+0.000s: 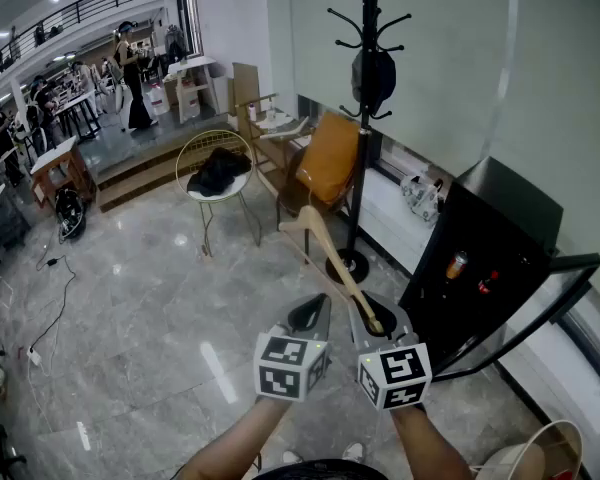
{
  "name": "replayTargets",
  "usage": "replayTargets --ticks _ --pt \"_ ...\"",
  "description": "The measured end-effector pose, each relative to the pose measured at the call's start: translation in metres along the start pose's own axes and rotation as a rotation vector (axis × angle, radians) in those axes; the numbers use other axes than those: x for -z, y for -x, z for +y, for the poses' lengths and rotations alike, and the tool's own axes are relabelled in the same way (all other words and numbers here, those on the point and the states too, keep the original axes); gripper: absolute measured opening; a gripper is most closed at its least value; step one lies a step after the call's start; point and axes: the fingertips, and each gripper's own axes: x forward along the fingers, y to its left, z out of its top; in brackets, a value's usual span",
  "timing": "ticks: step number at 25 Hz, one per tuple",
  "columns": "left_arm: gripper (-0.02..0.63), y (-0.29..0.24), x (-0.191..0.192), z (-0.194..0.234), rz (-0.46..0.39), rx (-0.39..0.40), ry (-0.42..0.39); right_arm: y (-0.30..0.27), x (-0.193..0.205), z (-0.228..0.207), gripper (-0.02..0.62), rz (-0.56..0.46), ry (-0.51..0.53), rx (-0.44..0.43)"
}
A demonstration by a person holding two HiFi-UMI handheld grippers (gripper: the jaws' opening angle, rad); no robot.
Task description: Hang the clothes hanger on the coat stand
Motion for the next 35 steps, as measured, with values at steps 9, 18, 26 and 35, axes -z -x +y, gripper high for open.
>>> replayTargets --ticks 9,18,26,35 --pt "0.005 0.007 -0.006 0.018 -0.006 0.032 -0.016 -0.013 -0.004 0.016 0.058 -0.011 -0.011 0.026" --pt "0.005 0.009 -0.008 0.053 -0.012 0.061 -0.025 -0.041 -0.012 0.032 0.058 -0.030 -0.018 0.062" --pt "0.005 0.002 -0.015 0.077 -0.025 0.058 -0.020 -0.063 -0.019 0.036 0.058 -0.036 -0.007 0.062" --pt "0.005 -0.061 -0.032 0.088 -0.035 0.028 -0.025 -0.110 -0.020 -0.013 0.058 -0.053 -0.001 0.026"
